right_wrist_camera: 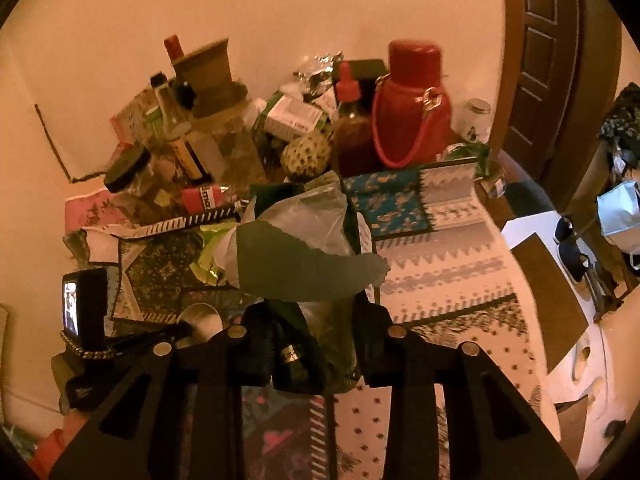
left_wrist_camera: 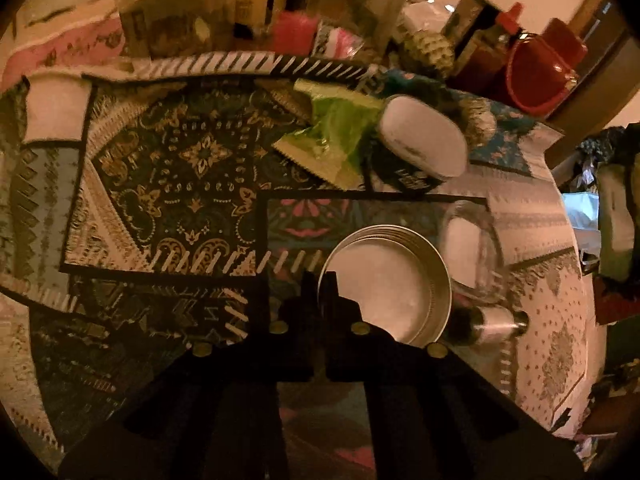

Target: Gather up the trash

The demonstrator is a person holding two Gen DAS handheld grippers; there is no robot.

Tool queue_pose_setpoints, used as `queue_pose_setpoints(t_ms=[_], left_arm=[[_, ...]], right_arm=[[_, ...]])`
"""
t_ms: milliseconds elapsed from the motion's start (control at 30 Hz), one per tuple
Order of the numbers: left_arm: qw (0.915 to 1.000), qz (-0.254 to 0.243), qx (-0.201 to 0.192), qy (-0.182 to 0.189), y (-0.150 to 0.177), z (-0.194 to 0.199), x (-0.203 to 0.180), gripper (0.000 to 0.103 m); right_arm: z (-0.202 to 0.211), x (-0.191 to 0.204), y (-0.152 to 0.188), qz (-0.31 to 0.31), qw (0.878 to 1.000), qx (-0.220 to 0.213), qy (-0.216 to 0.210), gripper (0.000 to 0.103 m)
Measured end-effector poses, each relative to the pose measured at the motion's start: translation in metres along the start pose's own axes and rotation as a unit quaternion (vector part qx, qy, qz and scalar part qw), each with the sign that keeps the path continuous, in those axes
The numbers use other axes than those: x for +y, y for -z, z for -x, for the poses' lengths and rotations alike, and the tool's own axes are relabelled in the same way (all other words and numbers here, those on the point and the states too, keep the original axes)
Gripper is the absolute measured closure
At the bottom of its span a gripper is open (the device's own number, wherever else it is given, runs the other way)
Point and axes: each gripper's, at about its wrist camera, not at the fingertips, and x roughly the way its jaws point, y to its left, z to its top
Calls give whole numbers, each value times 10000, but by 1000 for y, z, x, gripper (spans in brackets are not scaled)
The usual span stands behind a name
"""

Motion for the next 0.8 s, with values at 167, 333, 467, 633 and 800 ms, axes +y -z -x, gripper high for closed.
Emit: queue_pose_setpoints(t_ms=[167, 333, 467, 633, 800], left_arm=[[9985, -134, -534, -58, 2, 56, -21, 102], [9921, -158, -1241, -60, 6, 125, -48, 102], [9843, -174, -1753, -97, 20, 177, -75, 102], [9728, -48, -2313, -74, 58, 238, -109, 102], [9572, -24, -2891, -173, 100, 295, -141, 102]], right_arm=[[34, -13, 3, -17, 9997, -215, -114, 75], [82, -30, 5, -7, 9980, -557, -287, 76], [122, -41, 9, 141, 9952, -858, -458, 76], [167, -51, 18, 529, 9894, -1174, -670, 76], [203, -59, 27, 768, 9826, -1413, -925, 76]])
